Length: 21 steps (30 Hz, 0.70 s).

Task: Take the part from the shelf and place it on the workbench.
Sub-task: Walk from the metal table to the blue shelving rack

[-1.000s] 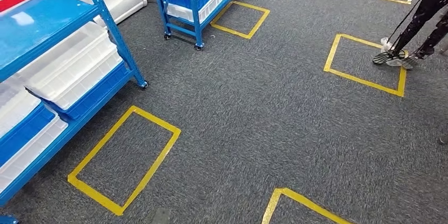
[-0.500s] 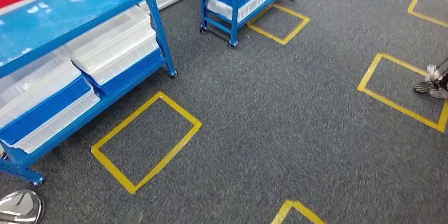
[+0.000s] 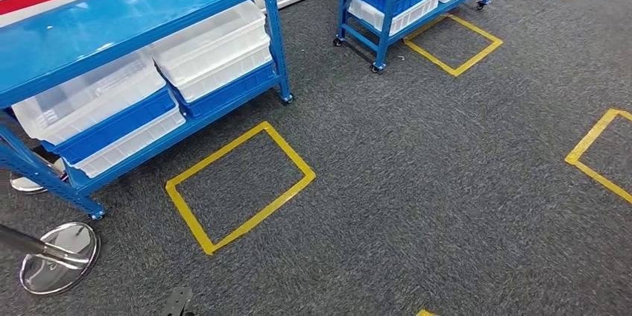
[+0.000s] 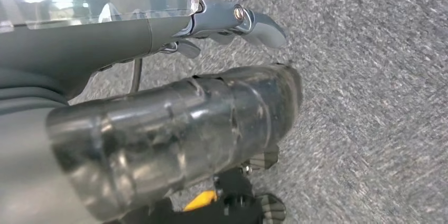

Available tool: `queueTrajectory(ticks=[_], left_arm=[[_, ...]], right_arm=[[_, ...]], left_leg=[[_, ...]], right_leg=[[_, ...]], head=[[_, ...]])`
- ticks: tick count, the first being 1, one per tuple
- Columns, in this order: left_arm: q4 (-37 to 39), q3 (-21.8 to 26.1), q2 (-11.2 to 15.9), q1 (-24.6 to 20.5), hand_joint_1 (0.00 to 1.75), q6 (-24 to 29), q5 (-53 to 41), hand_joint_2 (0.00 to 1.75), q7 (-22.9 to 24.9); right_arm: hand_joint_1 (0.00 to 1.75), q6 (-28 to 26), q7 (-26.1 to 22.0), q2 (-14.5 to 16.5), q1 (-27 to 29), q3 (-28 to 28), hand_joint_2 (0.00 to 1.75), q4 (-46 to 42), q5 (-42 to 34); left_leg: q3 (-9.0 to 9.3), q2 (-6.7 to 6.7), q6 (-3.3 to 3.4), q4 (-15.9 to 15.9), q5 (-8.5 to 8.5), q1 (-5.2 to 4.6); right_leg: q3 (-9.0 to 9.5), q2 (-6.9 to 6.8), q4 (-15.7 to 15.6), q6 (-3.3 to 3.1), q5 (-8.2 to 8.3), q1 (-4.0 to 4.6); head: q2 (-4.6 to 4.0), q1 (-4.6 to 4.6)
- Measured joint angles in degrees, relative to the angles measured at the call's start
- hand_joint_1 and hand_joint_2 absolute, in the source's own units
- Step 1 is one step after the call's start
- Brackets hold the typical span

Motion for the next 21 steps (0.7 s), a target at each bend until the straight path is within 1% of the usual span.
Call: queueTrajectory(ticks=[1, 2, 3, 4, 5, 6, 7, 8, 9, 10, 11, 12, 13, 14, 15, 16, 17, 18, 19, 20, 21], left_arm=[[0.00, -0.20, 0.06, -0.19, 0.00, -0.03, 0.16, 0.00, 0.09], [0.00, -0.45, 0.07, -0.40, 0.00, -0.07, 0.43, 0.00, 0.18], [0.00, -0.73, 0.07, -0.54, 0.00, -0.08, 0.77, 0.00, 0.30], [0.00, -1.06, 0.08, -0.59, 0.00, -0.08, 1.18, 0.00, 0.45], [0.00, -1.36, 0.08, -0.57, 0.00, -0.07, 1.50, 0.00, 0.59], [0.00, -1.62, 0.08, -0.56, 0.00, -0.07, 1.78, 0.00, 0.71], [0.00, -1.86, 0.09, -0.59, 0.00, -0.07, 2.08, 0.00, 0.80], [0.00, -2.09, 0.16, -0.70, 0.00, -0.07, 2.39, 0.00, 0.88], [0.00, -2.32, 0.23, -0.88, 0.00, -0.08, 2.68, 0.00, 0.96], [-0.01, -2.57, 0.31, -1.10, 0.00, -0.09, 2.89, 0.00, 1.02], [-0.01, -2.81, 0.40, -1.27, 0.00, -0.10, 3.02, 0.00, 1.08], [-0.01, -2.98, 0.43, -1.35, 0.00, -0.10, 3.04, 0.00, 1.12], [-0.01, -3.10, 0.46, -1.32, 0.00, -0.10, 3.04, 0.00, 1.15], [0.00, -3.15, 0.50, -1.27, 0.00, -0.10, 3.05, 0.00, 1.17], [0.00, -3.19, 0.50, -1.36, 0.00, -0.11, 3.05, 0.00, 1.19], [-0.01, -3.21, 0.49, -1.56, 0.00, -0.11, 3.06, 0.00, 1.20], [-0.01, -3.22, 0.48, -1.82, 0.00, -0.13, 3.06, 0.00, 1.19], [-0.02, -3.23, 0.46, -2.00, 0.00, -0.15, 3.06, 0.00, 1.19], [-0.02, -3.25, 0.45, -2.03, 0.00, -0.17, 3.07, 0.00, 1.19], [-0.01, -3.25, 0.44, -1.93, 0.00, -0.21, 3.07, 0.00, 1.19], [-0.01, -3.27, 0.43, -1.80, 0.00, -0.23, 3.07, 0.00, 1.19]], right_arm=[[0.00, 0.00, -0.31, 0.02, -0.05, -0.16, 1.75, 0.08, 0.39], [0.00, 0.00, -0.71, 0.03, -0.12, -0.34, 1.75, 0.20, 0.93], [0.00, 0.00, -1.15, 0.05, -0.25, -0.57, 1.75, 0.33, 1.54], [0.00, -0.01, -1.54, 0.05, -0.45, -0.89, 1.75, 0.47, 2.14], [0.00, -0.02, -1.86, 0.05, -0.66, -1.20, 1.75, 0.58, 2.63], [0.00, -0.08, -2.17, 0.05, -0.86, -1.50, 1.75, 0.70, 3.11], [0.00, -0.16, -2.47, 0.05, -1.07, -1.77, 1.75, 0.81, 3.59], [0.00, -0.27, -2.78, 0.11, -1.25, -1.98, 1.75, 0.99, 4.06], [0.00, -0.43, -3.07, 0.16, -1.42, -2.23, 1.75, 1.19, 4.49], [0.00, -0.55, -3.28, 0.22, -1.62, -2.51, 1.75, 1.39, 4.78], [0.00, -0.62, -3.41, 0.27, -1.85, -2.74, 1.75, 1.57, 4.97], [0.00, -0.68, -3.48, 0.27, -2.10, -2.93, 1.75, 1.68, 5.04], [0.00, -0.71, -3.50, 0.27, -2.37, -3.03, 1.75, 1.74, 5.10], [0.00, -0.73, -3.51, 0.25, -2.58, -3.08, 1.75, 1.80, 5.15], [0.00, -0.79, -3.56, 0.24, -2.70, -3.14, 1.75, 1.87, 5.20], [0.00, -0.79, -3.62, 0.22, -2.79, -3.22, 1.75, 1.94, 5.24], [0.00, -0.80, -3.67, 0.21, -2.79, -3.34, 1.75, 2.03, 5.30], [0.00, -0.80, -3.71, 0.21, -2.78, -3.51, 1.75, 2.10, 5.35], [0.00, -0.79, -3.71, 0.20, -2.77, -3.70, 1.75, 2.17, 5.40], [0.00, -0.80, -3.71, 0.19, -2.76, -3.90, 1.75, 2.23, 5.44], [0.00, -0.80, -3.71, 0.17, -2.77, -4.06, 1.75, 2.29, 5.45]], left_leg=[[-1.61, 1.78, -0.11, 3.07, -1.30, -0.06], [-3.83, 3.10, -0.17, 6.92, -2.80, -0.12], [-6.15, 3.73, -0.16, 10.73, -4.02, -0.12], [-8.01, 4.01, -0.04, 13.46, -4.39, -0.13], [-8.85, 4.14, 0.18, 14.13, -3.62, -0.21], [-8.59, 4.30, 0.57, 12.67, -1.82, -0.38], [-7.41, 4.84, 1.22, 9.41, 0.70, -0.70], [-5.85, 6.19, 2.09, 5.89, 2.60, -1.20], [-4.39, 7.64, 2.95, 2.77, 3.74, -1.78], [-3.37, 8.79, 3.66, 0.75, 4.05, -2.30], [-2.87, 9.31, 4.11, -0.28, 3.63, -2.67], [-2.41, 8.81, 4.32, -1.12, 3.42, -2.76], [-1.62, 7.98, 4.39, -1.93, 3.39, -2.55], [-0.63, 7.22, 4.44, -2.85, 3.45, -2.30], [0.43, 6.47, 4.47, -3.57, 3.52, -1.99], [1.27, 5.72, 4.45, -4.12, 3.55, -1.76], [1.68, 4.93, 4.47, -4.33, 3.42, -1.67], [1.96, 4.05, 4.43, -4.39, 3.19, -1.59], [2.30, 3.18, 4.33, -4.38, 2.85, -1.49], [2.78, 2.32, 4.15, -4.36, 2.44, -1.35], [3.39, 1.47, 3.87, -4.30, 1.95, -1.16]], right_leg=[[0.33, -0.85, -0.18, -0.35, -0.15, 0.14], [0.61, -1.67, -0.26, -0.61, -0.39, 0.35], [0.86, -2.49, -0.29, -0.81, -0.67, 0.57], [1.17, -3.26, -0.29, -0.95, -1.01, 0.78], [1.57, -3.95, -0.29, -1.02, -1.41, 0.99], [2.10, -4.63, -0.32, -1.05, -1.84, 1.20], [2.76, -5.32, -0.37, -1.05, -2.33, 1.43], [3.35, -6.00, -0.49, -1.01, -2.83, 1.58], [3.84, -6.67, -0.64, -0.84, -3.31, 1.71], [4.23, -7.40, -0.89, -0.59, -3.68, 1.75], [4.71, -8.10, -1.01, -0.32, -3.81, 1.70], [5.34, -8.69, -1.13, 0.01, -3.71, 1.66], [5.92, -8.90, -1.08, 0.24, -3.63, 1.55], [6.27, -8.06, -0.37, 0.44, -3.49, 1.45], [5.69, -6.53, 1.23, 0.65, -3.62, 1.31], [4.19, -4.75, 3.86, 0.85, -4.21, 1.14], [2.00, -3.12, 7.15, 1.09, -5.23, 0.95], [-0.62, -2.31, 10.38, 1.39, -6.72, 0.75], [-2.87, -2.05, 12.53, 1.72, -8.09, 0.57], [-4.45, -1.98, 13.24, 2.04, -8.81, 0.41], [-5.19, -1.92, 12.23, 2.37, -8.25, 0.24]], head=[[0.00, -0.08], [0.00, -0.13], [0.00, -0.15], [0.00, -0.14], [0.00, -0.14], [0.00, -0.15], [0.00, -0.14], [0.00, -0.10], [0.00, -0.07], [0.00, 0.00], [0.00, 0.04], [0.00, 0.04], [0.01, 0.04], [0.00, 0.11], [-0.01, 0.17], [-0.01, 0.24], [-0.01, 0.34], [-0.01, 0.34], [0.00, 0.37], [0.00, 0.38], [0.00, 0.38]])
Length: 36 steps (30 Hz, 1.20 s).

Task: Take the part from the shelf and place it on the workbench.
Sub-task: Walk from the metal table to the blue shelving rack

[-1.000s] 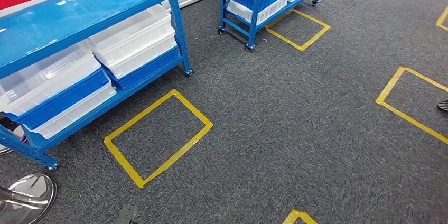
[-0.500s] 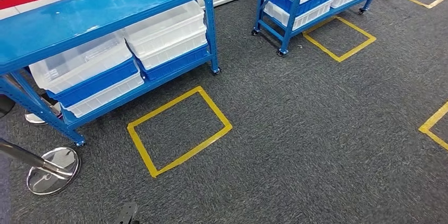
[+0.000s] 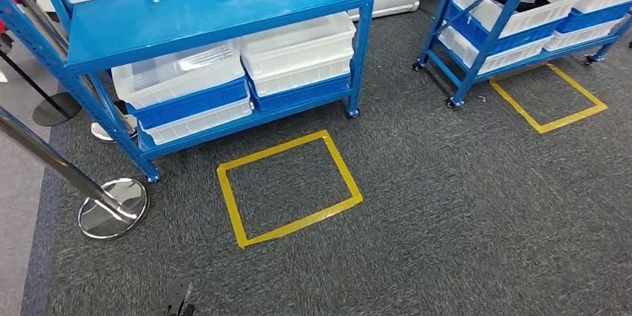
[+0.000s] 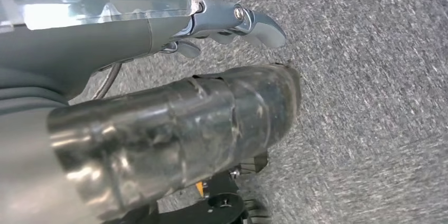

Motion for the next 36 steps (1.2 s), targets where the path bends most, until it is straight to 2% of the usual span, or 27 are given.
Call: queueTrajectory(ticks=[1, 2, 3, 4, 5, 7, 9, 11, 13, 14, 15, 17, 18, 20, 21, 22, 23, 24, 26, 27, 28, 30, 31, 32, 33, 35, 36], left_arm=[[0.00, -0.02, -0.03, 0.10, 0.00, -0.02, 0.01, 0.00, 0.00], [0.00, -0.04, -0.06, 0.16, 0.00, -0.02, 0.01, 0.00, 0.00], [0.00, -0.07, -0.08, 0.17, 0.00, -0.02, 0.01, 0.00, 0.01], [0.01, -0.08, -0.10, 0.15, 0.00, -0.02, 0.01, 0.00, 0.02], [0.01, -0.09, -0.10, 0.16, 0.00, -0.02, 0.02, 0.00, 0.02], [0.01, -0.09, -0.07, 0.23, 0.00, -0.02, 0.07, 0.00, 0.02], [0.01, -0.11, -0.05, 0.24, 0.00, -0.02, 0.13, 0.00, 0.01], [0.00, -0.15, -0.11, -0.04, 0.00, -0.02, 0.16, 0.00, 0.00], [-0.01, -0.24, -0.14, -0.15, 0.00, -0.02, 0.16, 0.00, 0.00], [-0.01, -0.29, -0.14, -0.06, 0.00, -0.02, 0.16, 0.00, 0.00], [0.00, -0.33, -0.13, 0.04, 0.00, -0.02, 0.22, 0.00, 0.00], [0.01, -0.40, -0.13, 0.18, 0.00, -0.02, 0.56, 0.00, 0.00], [0.00, -0.46, -0.05, 0.22, 0.00, -0.03, 0.87, 0.00, -0.02], [-0.02, -0.76, 0.05, 0.24, 0.00, -0.04, 1.75, 0.00, -0.16], [-0.02, -0.94, 0.10, 0.26, 0.00, -0.05, 2.21, 0.00, -0.27], [-0.02, -1.16, 0.08, 0.29, 0.00, -0.06, 2.66, 0.00, -0.43], [-0.03, -1.34, 0.09, 0.39, 0.00, -0.08, 3.07, 0.00, -0.62], [-0.03, -1.58, 0.10, 0.44, 0.00, -0.15, 3.43, 0.00, -0.82], [-0.03, -2.15, 0.08, 0.20, 0.00, -0.36, 3.96, 0.00, -1.21], [-0.03, -2.48, 0.06, -0.01, 0.00, -0.50, 4.18, 0.00, -1.34], [-0.03, -2.81, 0.03, -0.11, 0.00, -0.66, 4.49, 0.00, -1.43], [-0.03, -3.47, 0.01, 0.18, 0.00, -0.97, 5.35, 0.00, -1.51], [-0.03, -3.77, 0.02, 0.42, 0.00, -1.11, 5.82, 0.00, -1.54], [-0.03, -4.02, 0.03, 0.62, 0.00, -1.24, 6.22, 0.00, -1.58], [-0.03, -4.21, 0.09, 0.74, 0.00, -1.33, 6.58, 0.00, -1.65], [-0.03, -4.52, 0.23, 0.87, 0.00, -1.48, 7.17, 0.00, -1.82], [-0.03, -4.69, 0.30, 0.91, 0.00, -1.50, 7.51, 0.00, -1.90]], right_arm=[[0.00, 0.00, -0.01, -0.01, 0.00, -0.10, 1.75, 0.05, 0.01], [0.00, 0.00, -0.01, -0.02, 0.05, -0.18, 1.75, 0.11, 0.01], [0.00, 0.01, -0.01, -0.03, 0.08, -0.24, 1.75, 0.24, 0.02], [0.00, 0.01, -0.01, -0.03, 0.11, -0.29, 1.75, 0.37, 0.02], [0.00, 0.01, 0.00, -0.03, 0.11, -0.33, 1.75, 0.47, 0.03], [0.00, 0.00, 0.01, -0.04, 0.01, -0.37, 1.75, 0.55, 0.05], [0.00, -0.02, 0.02, -0.04, -0.02, -0.38, 1.75, 0.55, 0.05], [0.00, -0.01, 0.01, -0.04, 0.02, -0.42, 1.75, 0.60, 0.05], [0.00, 0.00, 0.00, -0.03, 0.03, -0.44, 1.75, 0.64, 0.05], [0.00, -0.01, -0.01, -0.03, 0.02, -0.45, 1.75, 0.65, 0.05], [0.00, -0.01, -0.01, -0.03, 0.01, -0.45, 1.75, 0.65, 0.07], [0.00, -0.02, -0.13, -0.02, 0.00, -0.46, 1.75, 0.66, 0.27], [0.00, -0.02, -0.27, 0.04, -0.04, -0.49, 1.75, 0.72, 0.46], [0.00, -0.10, -0.75, 0.17, -0.29, -0.78, 1.75, 0.91, 1.12], [0.00, -0.14, -1.01, 0.24, -0.45, -0.98, 1.75, 1.02, 1.45], [0.00, -0.21, -1.28, 0.24, -0.64, -1.26, 1.75, 1.07, 1.82], [0.00, -0.27, -1.51, 0.21, -0.87, -1.49, 1.75, 1.11, 2.11], [0.00, -0.34, -1.76, 0.20, -1.11, -1.75, 1.75, 1.16, 2.38], [0.00, -0.48, -2.24, 0.16, -1.50, -2.33, 0.87, 1.28, 2.88], [0.00, -0.52, -2.48, 0.15, -1.56, -2.75, 0.44, 1.34, 3.17], [0.00, -0.42, -2.66, 0.13, -1.61, -3.22, 0.00, 1.42, 3.39], [0.00, 0.15, -2.87, 0.03, -2.12, -4.65, 0.00, 1.61, 3.62], [0.00, 0.54, -2.96, -0.02, -2.56, -5.48, 0.00, 1.71, 3.63], [0.00, 0.84, -3.07, -0.05, -3.04, -6.39, 0.00, 1.81, 3.75], [0.00, 1.01, -3.21, -0.07, -3.38, -7.20, 0.00, 1.94, 4.00], [0.00, 1.15, -3.54, -0.07, -3.93, -8.59, 0.00, 2.31, 4.71], [0.00, 1.13, -3.72, -0.07, -4.20, -9.11, 0.00, 2.48, 5.03]], left_leg=[[0.65, -0.83, -0.38, 0.14, -0.57, 0.25], [1.12, -1.60, -0.83, 0.34, -1.21, 0.48], [1.52, -2.34, -1.32, 0.69, -1.82, 0.64], [1.61, -2.95, -1.80, 0.99, -2.36, 0.72], [1.64, -3.43, -2.28, 1.22, -2.71, 0.74], [1.49, -3.86, -2.94, 1.59, -2.88, 0.78], [0.12, -1.79, -3.34, 4.28, -2.66, 0.79], [-3.94, 1.28, -3.63, 10.84, -3.90, 0.76], [-8.79, 2.47, -3.64, 17.24, -6.70, 0.74], [-10.34, 2.62, -3.50, 18.49, -7.38, 0.71], [-10.92, 2.75, -3.18, 17.79, -6.78, 0.59], [-9.69, 3.90, -1.88, 11.84, -2.26, 0.00], [-8.77, 5.42, -0.90, 8.53, 0.30, -0.62], [-7.64, 7.71, 0.42, 4.49, 2.02, -1.70], [-7.37, 7.89, 0.69, 3.80, 1.79, -1.96], [-6.73, 7.11, 0.76, 3.14, 1.52, -1.88], [-5.83, 6.37, 0.86, 2.42, 2.04, -1.64], [-4.87, 5.59, 0.97, 1.74, 2.42, -1.37], [-3.57, 4.11, 1.09, 0.93, 2.67, -0.93], [-3.30, 3.28, 1.11, 0.84, 2.47, -0.81], [-3.02, 2.53, 1.06, 0.82, 2.17, -0.71], [-1.96, 1.17, 0.79, 0.84, 1.28, -0.46], [-1.19, 0.71, 0.55, 0.89, 0.68, -0.27], [-0.38, 0.30, 0.21, 1.00, -0.01, -0.08], [0.29, 0.03, -0.23, 1.24, -0.78, 0.02], [0.99, -0.32, -1.21, 1.88, -2.21, 0.06], [1.14, -0.33, -1.67, 2.19, -2.63, 0.01]], right_leg=[[0.02, 0.26, -2.56, 0.34, 2.06, -0.21], [0.40, 1.03, -5.70, 0.74, 5.45, -0.47], [0.66, 1.88, -8.38, 0.77, 8.01, -0.56], [0.83, 2.63, -10.05, 0.49, 10.01, -0.54], [0.85, 3.03, -10.64, -0.06, 10.96, -0.43], [1.18, 2.34, -10.67, -1.50, 10.73, -0.18], [2.20, 1.28, -11.29, -2.45, 10.51, -0.18], [3.42, 0.03, -12.01, -3.17, 9.99, 0.04], [4.53, -1.28, -12.34, -3.55, 9.18, 0.43], [5.16, -1.91, -12.39, -3.63, 8.66, 0.62], [5.88, -2.57, -12.41, -3.66, 8.09, 0.85], [7.39, -3.96, -12.53, -3.72, 6.88, 1.30], [8.10, -4.62, -12.58, -3.69, 6.30, 1.49], [9.14, -5.88, -12.94, -3.23, 5.28, 1.58], [9.80, -6.38, -12.88, -2.89, 5.19, 1.58], [10.51, -6.85, -12.93, -2.51, 5.18, 1.56], [11.05, -6.48, -12.49, -2.25, 5.23, 1.49], [10.86, -5.14, -11.08, -2.02, 5.35, 1.38], [7.84, -1.60, -5.83, -1.56, 4.30, 0.98], [5.44, -0.45, -2.51, -1.30, 3.02, 0.80], [3.15, -0.05, 0.20, -0.98, 1.26, 0.63], [0.17, 0.04, 1.70, -0.36, -1.24, 0.35], [-0.28, 0.04, 0.08, -0.04, -0.68, 0.18], [-0.19, 0.09, -2.82, 0.28, 1.53, -0.03], [0.03, 0.11, -5.91, 0.54, 5.16, -0.21], [0.36, 0.18, -9.81, -0.01, 10.32, -0.21], [0.37, 0.22, -10.25, -0.62, 11.35, -0.09]], head=[[0.00, 0.01], [0.00, 0.04], [0.00, 0.09], [0.00, 0.07], [0.00, 0.07], [0.00, -0.01], [0.00, -0.12], [0.00, -0.29], [0.00, -0.36], [0.00, -0.37], [0.00, -0.37], [0.00, -0.35], [0.00, -0.26], [0.00, -0.18], [0.00, -0.15], [0.00, -0.20], [0.00, -0.18], [0.00, -0.14], [0.00, -0.04], [0.00, -0.01], [0.00, 0.03], [0.00, 0.05], [0.00, 0.07], [0.00, 0.06], [0.00, 0.09], [0.00, 0.12], [0.00, 0.11]])
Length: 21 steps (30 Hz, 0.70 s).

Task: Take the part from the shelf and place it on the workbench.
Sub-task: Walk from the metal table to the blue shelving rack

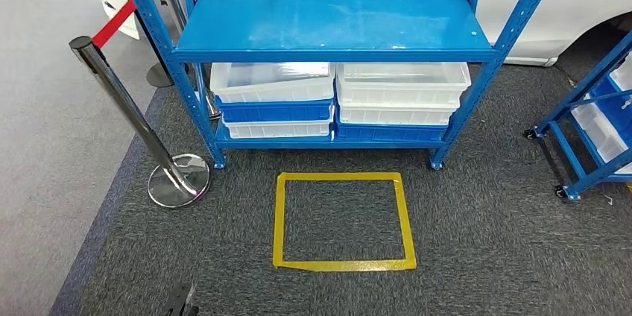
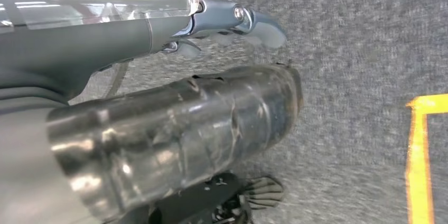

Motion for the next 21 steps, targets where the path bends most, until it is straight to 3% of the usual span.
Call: queueTrajectory(ticks=[2, 4, 7, 9, 10, 13, 14, 16, 18, 19, 21], left_arm=[[0.00, -0.42, 0.17, -0.02, 0.00, -0.05, 0.74, 0.00, -0.12], [-0.01, -0.86, 0.29, -0.22, 0.00, -0.11, 1.45, 0.00, -0.19], [-0.02, -1.34, 0.26, -0.39, 0.00, -0.16, 1.98, 0.00, -0.19], [-0.02, -1.50, 0.27, -0.31, 0.00, -0.16, 2.07, 0.00, -0.19], [-0.02, -1.54, 0.28, -0.27, 0.00, -0.16, 2.09, 0.00, -0.19], [0.01, -1.62, 0.49, -0.03, 0.00, -0.16, 2.11, 0.00, -0.19], [0.02, -1.71, 0.60, 0.09, 0.00, -0.16, 2.12, 0.00, -0.19], [0.02, -1.91, 0.76, 0.29, 0.00, -0.16, 2.15, 0.00, -0.18], [0.02, -1.99, 0.78, 0.23, 0.00, -0.16, 2.18, 0.00, -0.20], [0.02, -2.00, 0.78, 0.18, 0.00, -0.16, 2.19, 0.00, -0.22], [0.02, -2.02, 0.77, 0.08, 0.00, -0.16, 2.21, 0.00, -0.23]], right_arm=[[0.00, -0.11, -0.54, 0.01, -0.59, -0.88, 0.00, 0.23, 0.42], [0.00, -0.20, -1.07, 0.01, -1.11, -1.74, 0.00, 0.42, 0.58], [0.00, -0.19, -1.45, 0.01, -1.62, -2.99, 0.00, 0.75, 0.65], [0.00, -0.19, -1.48, 0.01, -1.75, -3.59, 0.00, 0.97, 0.66], [0.00, -0.19, -1.48, 0.01, -1.81, -3.82, 0.00, 1.06, 0.66], [0.00, -0.19, -1.49, 0.10, -2.14, -4.20, 0.00, 1.32, 0.67], [0.00, -0.19, -1.49, 0.15, -2.31, -4.27, 0.00, 1.42, 0.67], [0.00, -0.18, -1.49, 0.22, -2.54, -4.39, 0.00, 1.62, 0.68], [0.00, -0.19, -1.48, 0.22, -2.60, -4.43, 0.00, 1.72, 0.68], [0.00, -0.18, -1.51, 0.22, -2.67, -4.43, 0.00, 1.78, 0.68], [0.00, -0.19, -1.53, 0.17, -2.94, -4.43, 0.00, 1.85, 0.68]], left_leg=[[-0.05, 0.32, -0.63, 0.67, -0.13, 0.02], [-1.64, 1.52, -1.12, 4.01, -0.16, 0.15], [-7.75, 2.87, -2.03, 13.39, -3.71, 0.52], [-10.60, 2.99, -2.21, 15.63, -5.26, 0.63], [-10.83, 2.96, -2.05, 14.20, -4.26, 0.63], [-8.84, 1.51, -0.51, 4.42, 3.57, 0.31], [-8.23, 0.85, 0.04, 2.10, 5.04, 0.11], [-7.54, 0.58, 0.99, 0.13, 5.27, -0.33], [-5.73, 1.40, 1.61, -1.64, 5.50, -0.25], [-4.64, 1.84, 1.83, -2.27, 5.53, -0.13], [-3.17, 2.81, 2.05, -2.93, 5.08, -0.07]], right_leg=[[0.52, 0.22, -0.20, -1.18, -0.12, 0.11], [1.48, 0.36, -0.81, -1.94, -0.45, -0.02], [2.98, 0.56, -1.47, -2.51, -1.32, 0.00], [4.01, 1.04, -1.55, -2.49, -2.14, 0.06], [4.65, 1.40, -1.57, -2.45, -2.61, 0.12], [6.20, 2.66, -1.86, -2.20, -3.88, 0.21], [6.34, 3.13, -2.07, -1.95, -4.19, 0.09], [6.97, 3.91, -2.31, -1.15, -3.99, -0.09], [7.67, 3.67, -2.03, -0.59, -3.73, -0.08], [7.28, 2.95, -0.98, -0.45, -4.03, 0.01], [4.18, 1.33, 4.35, -0.18, -6.04, 0.18]], head=[[0.00, -0.05], [0.00, -0.11], [0.00, -0.18], [0.00, -0.19], [0.00, -0.19], [0.00, -0.08], [0.00, 0.00], [0.00, 0.08], [0.00, 0.05], [0.00, 0.11], [0.00, 0.25]])
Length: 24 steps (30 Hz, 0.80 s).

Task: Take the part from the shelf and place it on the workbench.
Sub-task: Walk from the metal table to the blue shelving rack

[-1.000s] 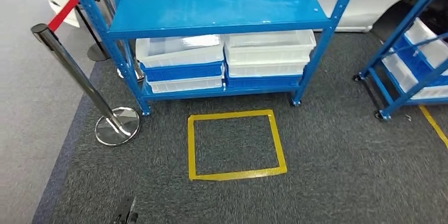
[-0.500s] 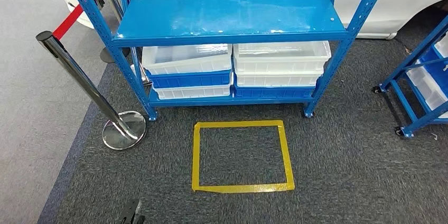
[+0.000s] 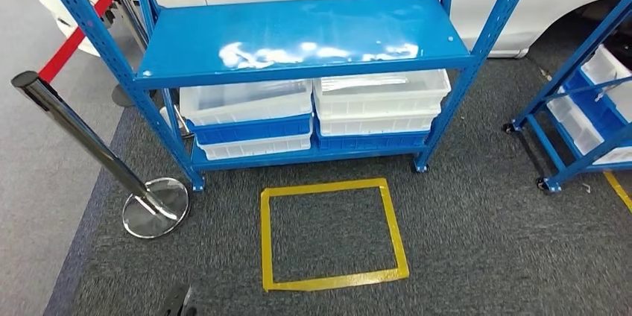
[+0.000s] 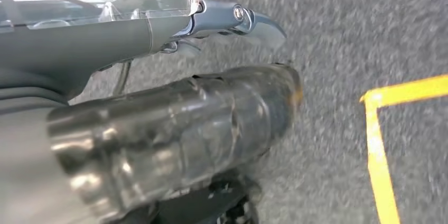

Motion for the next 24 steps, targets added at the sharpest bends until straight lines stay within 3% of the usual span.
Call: queueTrajectory(ticks=[2, 3, 4, 6, 8, 10, 12, 14, 16, 18, 19, 20, 22, 24], left_arm=[[0.00, -0.01, 0.00, -0.02, 0.00, -0.01, 0.01, 0.00, 0.02], [0.00, -0.01, -0.01, -0.01, 0.00, -0.01, 0.02, 0.00, 0.02], [0.00, -0.02, -0.03, -0.01, 0.00, -0.02, 0.02, 0.00, 0.03], [0.00, -0.03, -0.16, -0.01, 0.00, -0.04, 0.03, 0.00, 0.03], [0.00, -0.03, -0.29, -0.04, 0.00, -0.04, 0.06, 0.00, 0.04], [0.00, -0.05, -0.33, -0.10, 0.00, -0.07, 0.25, 0.00, 0.06], [-0.01, -0.11, -0.29, -0.27, 0.00, -0.13, 0.45, 0.00, 0.05], [-0.02, -0.29, -0.26, -0.40, 0.00, -0.21, 0.64, 0.00, 0.02], [-0.02, -0.60, -0.26, -0.34, 0.00, -0.26, 0.93, 0.00, 0.03], [-0.02, -0.87, -0.25, -0.21, 0.00, -0.26, 1.28, 0.00, 0.05], [-0.02, -0.98, -0.23, -0.16, 0.00, -0.26, 1.43, 0.00, 0.05], [-0.02, -1.05, -0.19, -0.14, 0.00, -0.27, 1.61, 0.00, 0.06], [-0.02, -1.27, -0.10, -0.08, 0.00, -0.31, 2.12, 0.00, 0.09], [-0.02, -1.61, 0.00, -0.21, 0.00, -0.39, 2.73, 0.00, 0.13]], right_arm=[[0.00, 0.00, 0.03, -0.09, -0.10, -0.05, 0.00, 0.04, 0.00], [0.00, 0.00, 0.04, -0.13, -0.06, -0.10, 0.00, 0.05, 0.00], [0.00, 0.00, 0.06, -0.14, -0.03, -0.15, 0.00, 0.08, 0.00], [0.00, 0.00, 0.07, -0.16, 0.01, -0.30, 0.00, 0.11, 0.00], [0.00, 0.01, 0.04, -0.20, -0.07, -0.51, 0.00, 0.18, 0.02], [0.00, 0.01, -0.03, -0.24, -0.09, -0.71, 0.00, 0.25, 0.04], [0.00, 0.00, -0.20, -0.21, -0.05, -0.90, 0.00, 0.30, 0.09], [0.00, -0.03, -0.50, -0.18, -0.16, -1.03, 0.00, 0.33, 0.17], [0.00, -0.10, -0.85, -0.19, -0.35, -1.10, 0.00, 0.34, 0.25], [0.00, -0.15, -1.13, -0.19, -0.43, -1.28, 0.00, 0.40, 0.33], [0.00, -0.19, -1.25, -0.19, -0.43, -1.38, 0.00, 0.44, 0.37], [0.00, -0.29, -1.40, -0.19, -0.43, -1.46, 0.00, 0.49, 0.39], [0.00, -0.73, -1.67, -0.19, -0.46, -1.54, 0.00, 0.57, 0.39], [0.00, -1.22, -1.74, -0.18, -0.57, -1.67, 0.00, 0.69, 0.40]], left_leg=[[0.85, 0.99, 0.11, 0.02, -0.94, -0.17], [1.44, 1.51, 0.09, 0.04, -1.49, -0.24], [2.13, 2.00, 0.02, 0.06, -2.08, -0.27], [3.75, 3.04, -0.30, 0.12, -3.45, -0.30], [4.99, 4.02, -0.96, 0.32, -4.75, -0.46], [5.70, 4.90, -1.75, 0.62, -5.61, -0.67], [6.04, 4.78, -2.38, 1.48, -5.94, -0.69], [4.33, 2.91, -3.01, 5.42, -6.62, -0.31], [0.10, 1.39, -3.70, 12.20, -9.23, 0.36], [-3.71, 1.21, -4.26, 16.61, -11.89, 0.92], [-4.53, 1.20, -4.44, 16.34, -11.61, 1.12], [-4.49, 1.16, -4.56, 14.34, -9.86, 1.24], [-3.09, 1.00, -4.58, 7.72, -4.19, 1.34], [-2.26, 0.83, -4.12, 3.77, -1.87, 1.08]], right_leg=[[-4.52, -0.58, 5.94, 0.26, -2.62, 0.10], [-6.00, -0.67, 7.04, 0.34, -2.90, 0.13], [-6.54, -0.80, 6.31, 0.37, -1.97, 0.17], [-5.30, -1.97, 0.24, 0.17, 3.11, 0.34], [-4.03, -4.21, -4.91, -0.63, 6.33, 0.93], [-3.91, -4.90, -5.88, -1.62, 6.58, 1.39], [-3.25, -3.70, -6.26, -2.33, 6.87, 1.11], [-2.35, -2.48, -6.85, -2.77, 6.76, 0.67], [-1.78, -1.25, -7.18, -3.00, 6.44, 0.48], [-1.21, 0.14, -7.24, -2.92, 5.90, 0.34], [-0.78, 0.74, -7.23, -2.78, 5.56, 0.24], [-0.23, 1.27, -7.19, -2.61, 5.18, 0.09], [1.00, 2.02, -7.02, -2.14, 4.32, -0.16], [1.51, 2.47, -6.75, -1.34, 3.51, -0.22]], head=[[0.00, 0.03], [0.00, 0.03], [0.00, 0.04], [0.00, 0.05], [0.00, 0.03], [0.00, 0.01], [0.00, 0.01], [0.00, -0.05], [0.00, -0.10], [0.00, -0.11], [0.00, -0.10], [0.00, -0.11], [0.00, -0.10], [0.00, -0.24]])
